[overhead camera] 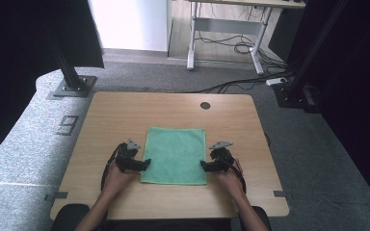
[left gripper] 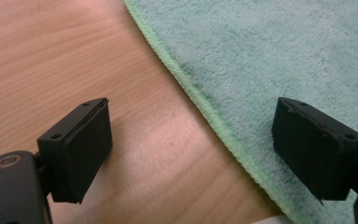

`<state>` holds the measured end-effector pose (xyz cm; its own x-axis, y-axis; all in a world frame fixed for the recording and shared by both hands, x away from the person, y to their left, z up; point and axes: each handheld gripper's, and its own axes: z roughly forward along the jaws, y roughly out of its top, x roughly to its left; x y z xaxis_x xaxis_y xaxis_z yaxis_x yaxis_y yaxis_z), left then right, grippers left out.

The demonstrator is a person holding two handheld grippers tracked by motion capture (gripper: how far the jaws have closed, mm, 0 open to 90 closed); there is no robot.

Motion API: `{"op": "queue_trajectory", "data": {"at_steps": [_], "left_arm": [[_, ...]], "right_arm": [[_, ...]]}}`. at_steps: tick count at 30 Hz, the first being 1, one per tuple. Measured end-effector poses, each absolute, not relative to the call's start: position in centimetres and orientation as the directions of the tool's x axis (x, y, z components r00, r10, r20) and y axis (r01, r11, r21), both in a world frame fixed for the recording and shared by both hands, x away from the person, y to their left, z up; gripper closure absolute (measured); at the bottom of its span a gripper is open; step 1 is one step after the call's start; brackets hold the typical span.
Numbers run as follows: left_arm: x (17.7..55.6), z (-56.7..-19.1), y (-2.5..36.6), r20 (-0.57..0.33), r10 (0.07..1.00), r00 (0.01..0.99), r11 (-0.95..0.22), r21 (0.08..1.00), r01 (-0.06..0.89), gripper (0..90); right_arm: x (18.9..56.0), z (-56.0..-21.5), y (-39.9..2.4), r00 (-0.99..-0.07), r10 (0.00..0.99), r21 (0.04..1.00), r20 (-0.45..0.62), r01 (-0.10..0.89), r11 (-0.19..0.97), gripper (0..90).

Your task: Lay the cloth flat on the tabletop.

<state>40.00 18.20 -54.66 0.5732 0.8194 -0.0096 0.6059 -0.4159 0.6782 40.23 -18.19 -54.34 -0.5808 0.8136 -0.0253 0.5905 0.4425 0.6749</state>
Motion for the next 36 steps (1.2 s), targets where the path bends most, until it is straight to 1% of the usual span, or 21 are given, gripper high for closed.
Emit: {"op": "queue_trajectory", "data": {"at_steps": [5,9,16,21,25,31,34,36], "left_arm": [[40.8,-54.7,18.3,-0.007,0.821,0.570,-0.412,0.684,0.602,12.9],[41.4,-54.8,18.5,-0.008,0.827,0.562,-0.404,0.686,0.605,12.8],[41.6,-54.7,18.6,-0.008,0.824,0.566,-0.407,0.686,0.603,12.8],[41.4,-54.2,18.6,0.036,0.815,0.579,-0.443,0.682,0.581,12.3],[40.8,-53.3,19.2,0.018,0.809,0.588,-0.435,0.691,0.578,12.1],[38.8,-52.3,20.5,0.010,0.788,0.616,-0.451,0.691,0.565,11.3],[37.7,-52.2,21.1,0.019,0.777,0.629,-0.466,0.689,0.555,9.8],[37.0,-52.4,21.6,0.031,0.770,0.637,-0.484,0.679,0.553,9.2]], "right_arm": [[41.4,-54.5,-18.3,-0.572,0.820,0.687,-0.023,0.587,0.429,21.6],[42.3,-54.6,-18.4,-0.573,0.820,0.695,-0.001,0.589,0.413,21.4],[42.5,-54.8,-18.6,-0.572,0.820,0.704,0.014,0.588,0.399,21.3],[42.4,-54.6,-18.7,-0.589,0.808,0.707,0.021,0.580,0.405,21.8],[41.9,-54.0,-19.0,-0.595,0.803,0.720,0.033,0.572,0.394,19.7],[40.3,-53.5,-19.7,-0.605,0.795,0.714,0.039,0.574,0.402,14.2],[39.4,-53.4,-20.1,-0.608,0.793,0.705,0.036,0.578,0.410,12.6],[38.7,-53.4,-20.5,-0.606,0.795,0.704,0.036,0.580,0.410,10.0]]}}
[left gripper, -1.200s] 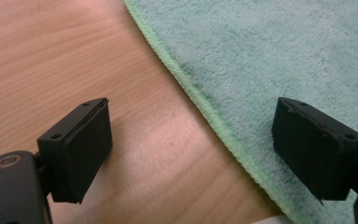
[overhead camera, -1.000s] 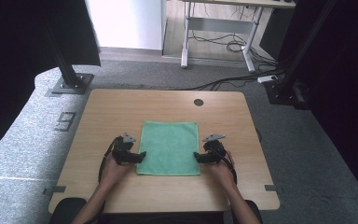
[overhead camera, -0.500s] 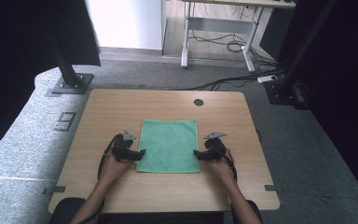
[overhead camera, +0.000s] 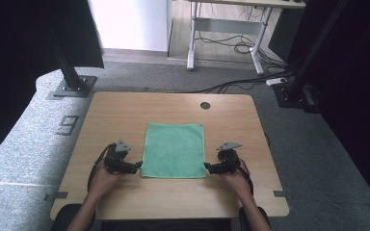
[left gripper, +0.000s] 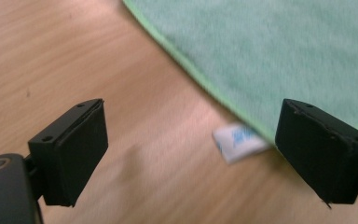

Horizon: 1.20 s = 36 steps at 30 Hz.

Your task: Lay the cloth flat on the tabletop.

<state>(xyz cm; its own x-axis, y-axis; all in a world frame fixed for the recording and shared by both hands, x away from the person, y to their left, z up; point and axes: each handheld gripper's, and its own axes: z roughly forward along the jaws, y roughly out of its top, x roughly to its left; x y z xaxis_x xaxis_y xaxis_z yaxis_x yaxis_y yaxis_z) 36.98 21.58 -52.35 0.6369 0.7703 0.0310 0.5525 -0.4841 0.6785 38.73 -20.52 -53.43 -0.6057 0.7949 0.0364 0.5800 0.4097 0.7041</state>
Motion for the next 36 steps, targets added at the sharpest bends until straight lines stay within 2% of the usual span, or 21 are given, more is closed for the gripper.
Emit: {"op": "queue_trajectory", "data": {"at_steps": [7,11,17,36], "left_arm": [[35.5,-53.6,23.0,0.054,0.770,0.636,-0.513,0.646,0.565,4.8],[35.6,-54.2,23.0,0.056,0.767,0.639,-0.526,0.625,0.577,0.8],[36.0,-54.7,23.7,-0.008,0.777,0.630,-0.478,0.644,0.597,0.0],[36.1,-54.8,23.8,-0.007,0.781,0.624,-0.467,0.657,0.592,0.0]], "right_arm": [[36.7,-53.9,-22.1,-0.592,0.806,0.701,0.026,0.586,0.407,0.0],[36.2,-54.4,-23.0,-0.582,0.812,0.696,0.037,0.598,0.397,0.0],[36.2,-55.1,-23.2,-0.590,0.807,0.695,0.028,0.591,0.409,0.0],[36.1,-55.7,-23.3,-0.589,0.808,0.715,0.009,0.569,0.406,0.0]]}}
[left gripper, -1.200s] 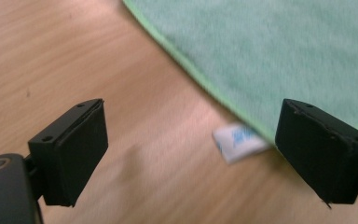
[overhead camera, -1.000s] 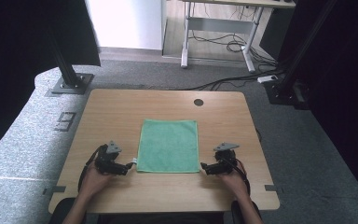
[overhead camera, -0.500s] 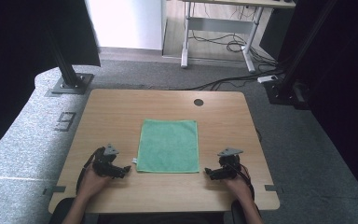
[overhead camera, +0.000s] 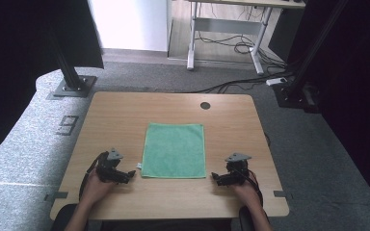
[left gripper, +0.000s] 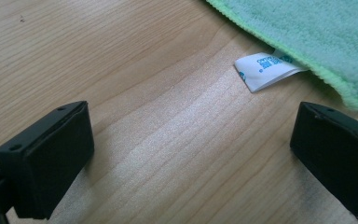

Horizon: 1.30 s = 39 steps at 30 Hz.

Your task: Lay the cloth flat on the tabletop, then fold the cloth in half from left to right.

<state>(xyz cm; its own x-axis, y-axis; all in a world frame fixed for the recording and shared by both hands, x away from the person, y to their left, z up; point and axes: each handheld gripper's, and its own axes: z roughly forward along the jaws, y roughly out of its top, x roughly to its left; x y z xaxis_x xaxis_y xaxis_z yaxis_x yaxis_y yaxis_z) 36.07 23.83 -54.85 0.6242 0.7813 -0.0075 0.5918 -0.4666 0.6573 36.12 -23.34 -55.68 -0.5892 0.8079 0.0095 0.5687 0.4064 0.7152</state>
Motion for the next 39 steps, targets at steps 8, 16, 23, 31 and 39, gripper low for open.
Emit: {"op": "queue_trajectory", "data": {"at_steps": [8,16,23,31,39], "left_arm": [[36.4,-54.6,23.6,-0.010,0.784,0.621,-0.471,0.640,0.606,0.0],[37.8,-53.8,23.1,-0.006,0.788,0.616,-0.470,0.642,0.606,0.0],[39.3,-52.9,21.4,0.018,0.771,0.637,-0.482,0.671,0.564,0.0],[41.5,-53.2,19.1,0.041,0.767,0.640,-0.489,0.684,0.542,0.0],[42.1,-54.5,18.7,0.060,0.776,0.628,-0.504,0.659,0.559,0.0]], "right_arm": [[36.1,-55.6,-23.3,-0.585,0.811,0.713,0.016,0.575,0.401,0.0],[36.3,-55.3,-23.2,-0.569,0.821,0.710,0.050,0.598,0.371,0.0],[36.6,-54.7,-22.1,-0.563,0.824,0.718,0.055,0.596,0.359,0.0],[37.2,-54.3,-20.5,-0.561,0.826,0.718,0.044,0.593,0.364,0.0],[37.9,-53.9,-19.2,-0.559,0.828,0.710,0.035,0.597,0.374,0.0]]}}
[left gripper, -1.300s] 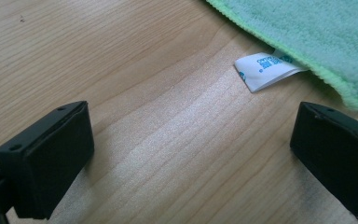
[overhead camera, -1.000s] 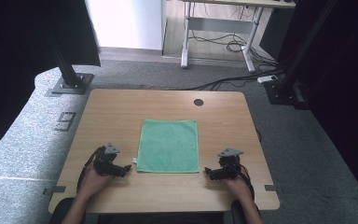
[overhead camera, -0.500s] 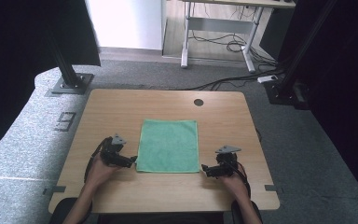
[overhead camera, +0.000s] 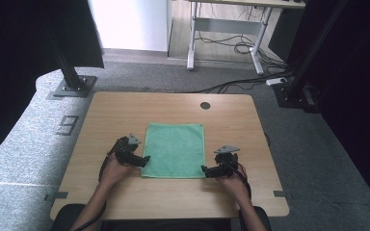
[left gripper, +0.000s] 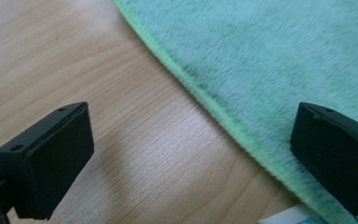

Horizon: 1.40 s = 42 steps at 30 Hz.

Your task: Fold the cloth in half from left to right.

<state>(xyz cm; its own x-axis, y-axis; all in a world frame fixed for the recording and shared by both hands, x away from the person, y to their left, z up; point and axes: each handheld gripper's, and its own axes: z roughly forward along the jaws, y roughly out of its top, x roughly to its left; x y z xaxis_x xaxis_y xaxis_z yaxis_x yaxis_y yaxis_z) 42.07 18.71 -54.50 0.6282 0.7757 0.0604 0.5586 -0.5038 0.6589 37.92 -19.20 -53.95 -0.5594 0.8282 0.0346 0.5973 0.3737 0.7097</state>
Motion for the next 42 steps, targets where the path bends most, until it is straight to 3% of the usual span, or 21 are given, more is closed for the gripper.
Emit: {"op": "queue_trajectory", "data": {"at_steps": [8,20,27,35,42], "left_arm": [[41.4,-54.6,18.4,0.058,0.786,0.615,-0.491,0.662,0.565,0.3],[38.7,-54.6,16.1,0.048,0.772,0.633,-0.500,0.661,0.559,0.2],[37.4,-54.8,14.2,0.029,0.745,0.667,-0.514,0.661,0.546,0.1],[38.1,-54.2,14.5,0.051,0.734,0.678,-0.534,0.660,0.528,0.0],[40.5,-53.4,16.5,0.015,0.777,0.629,-0.470,0.678,0.565,0.0]], "right_arm": [[37.9,-54.9,-19.3,-0.558,0.830,0.664,-0.013,0.616,0.424,0.0],[38.4,-55.0,-21.7,-0.504,0.863,0.677,-0.030,0.625,0.389,0.0],[38.6,-55.2,-24.2,-0.467,0.884,0.683,0.017,0.651,0.331,0.3],[38.5,-55.5,-24.8,-0.474,0.880,0.707,0.015,0.628,0.326,0.0],[38.4,-55.7,-24.9,-0.473,0.881,0.717,0.016,0.619,0.320,0.0]]}}
